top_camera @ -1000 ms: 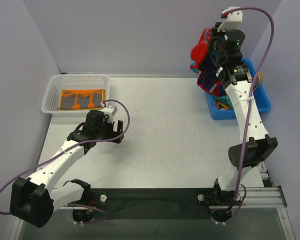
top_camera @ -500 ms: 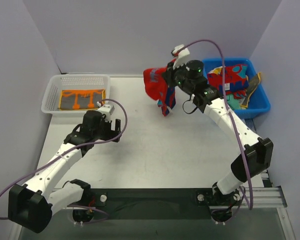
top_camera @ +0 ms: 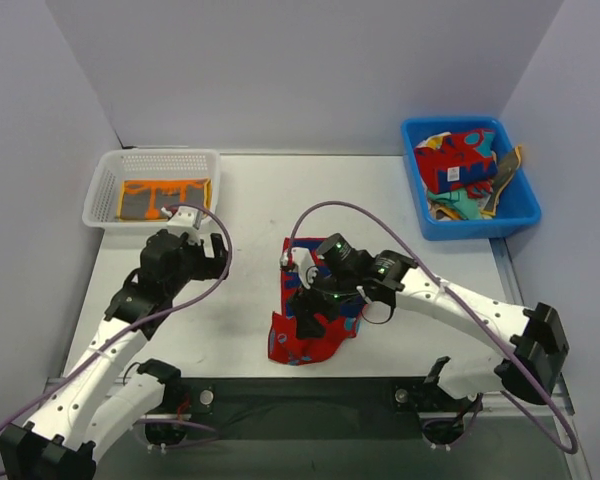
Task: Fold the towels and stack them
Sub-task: Move the towel to the center of the board, then flatten out the crumpled towel
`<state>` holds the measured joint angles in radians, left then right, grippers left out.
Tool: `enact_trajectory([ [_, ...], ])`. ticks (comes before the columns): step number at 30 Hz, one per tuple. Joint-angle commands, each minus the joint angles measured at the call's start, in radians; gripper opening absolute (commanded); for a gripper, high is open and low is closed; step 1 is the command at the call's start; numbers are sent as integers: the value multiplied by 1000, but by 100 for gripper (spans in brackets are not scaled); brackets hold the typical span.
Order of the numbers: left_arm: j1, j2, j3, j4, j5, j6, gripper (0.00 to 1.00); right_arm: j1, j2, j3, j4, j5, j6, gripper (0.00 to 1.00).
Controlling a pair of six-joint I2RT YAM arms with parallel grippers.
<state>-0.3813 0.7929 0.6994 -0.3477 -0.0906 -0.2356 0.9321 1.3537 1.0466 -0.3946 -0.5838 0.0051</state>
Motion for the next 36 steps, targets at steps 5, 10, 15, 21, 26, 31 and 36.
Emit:
enact_trajectory([
  [5, -22, 109, 20, 62, 183, -171, 97, -236, -214, -51, -78, 344, 169, 72],
  [10, -73, 300, 103, 91, 203, -215, 96, -464, -235, -149, -47, 423, 337, 72],
  [15, -126, 578, 268, 121, 137, -193, 92, -610, -257, -281, 94, 389, 440, 71],
  [21, -171, 874, 475, 112, 71, -134, 81, -625, -212, -298, 141, 358, 414, 71],
  [26, -223, 1088, 679, 20, -27, -53, 76, -631, -205, -319, 171, 346, 391, 71],
  [31, -243, 1192, 753, -14, -124, -24, 74, -631, -203, -338, 197, 315, 383, 72],
  [36, -246, 1256, 799, -43, -132, -10, 66, -631, -205, -358, 214, 318, 366, 73],
])
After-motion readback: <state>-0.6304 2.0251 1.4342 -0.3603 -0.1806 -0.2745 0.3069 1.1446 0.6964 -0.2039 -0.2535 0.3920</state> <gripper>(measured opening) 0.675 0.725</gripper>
